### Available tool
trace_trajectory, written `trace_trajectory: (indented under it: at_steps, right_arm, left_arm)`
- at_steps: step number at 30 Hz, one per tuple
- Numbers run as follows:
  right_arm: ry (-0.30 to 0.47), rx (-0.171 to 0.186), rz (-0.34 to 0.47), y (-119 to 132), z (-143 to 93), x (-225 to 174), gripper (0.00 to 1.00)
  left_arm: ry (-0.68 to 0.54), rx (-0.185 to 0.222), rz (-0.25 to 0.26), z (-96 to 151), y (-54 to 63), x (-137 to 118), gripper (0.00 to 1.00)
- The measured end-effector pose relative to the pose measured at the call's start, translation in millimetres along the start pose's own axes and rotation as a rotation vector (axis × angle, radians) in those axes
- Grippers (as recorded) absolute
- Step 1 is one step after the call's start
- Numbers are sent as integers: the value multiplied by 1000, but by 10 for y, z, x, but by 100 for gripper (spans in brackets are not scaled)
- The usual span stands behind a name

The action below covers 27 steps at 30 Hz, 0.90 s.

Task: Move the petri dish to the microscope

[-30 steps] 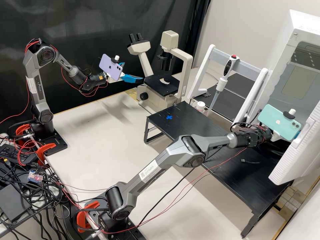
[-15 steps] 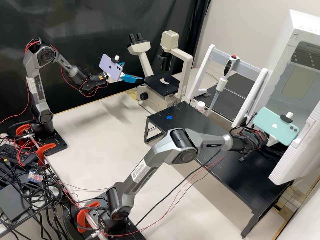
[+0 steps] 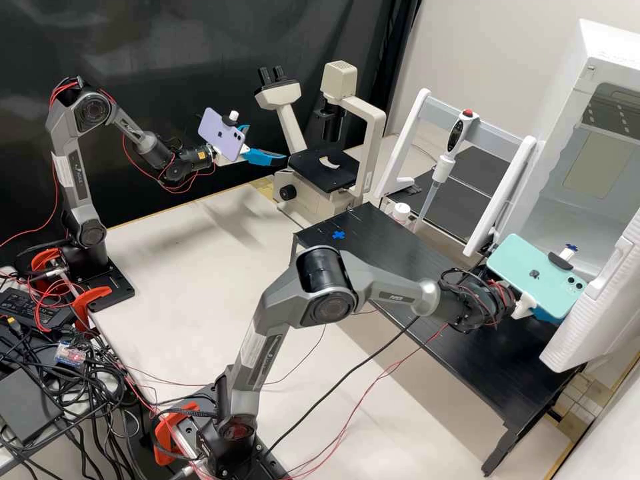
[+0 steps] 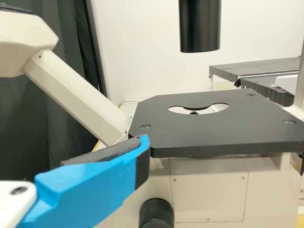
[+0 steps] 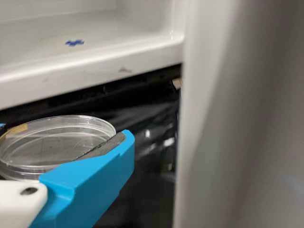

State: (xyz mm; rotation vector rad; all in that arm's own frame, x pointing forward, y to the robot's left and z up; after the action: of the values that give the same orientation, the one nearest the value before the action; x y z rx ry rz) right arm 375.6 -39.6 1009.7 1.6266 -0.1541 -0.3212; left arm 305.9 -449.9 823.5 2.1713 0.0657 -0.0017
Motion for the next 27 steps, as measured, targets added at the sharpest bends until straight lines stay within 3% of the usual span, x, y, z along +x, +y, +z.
trace_trajectory:
  at_steps: [16,24,27]
  right_arm:
    - [127,-18,-27,-272,-355,-883,0]
    - [211,-18,-68,-611,-550,-1325,0]
    - [270,-36,-92,-768,-684,-1501,0]
  left_arm:
    - [0,0,0,0,0,0,100]
    - [0,0,0,0,0,0,100]
    - [0,0,0,0,0,0,100]
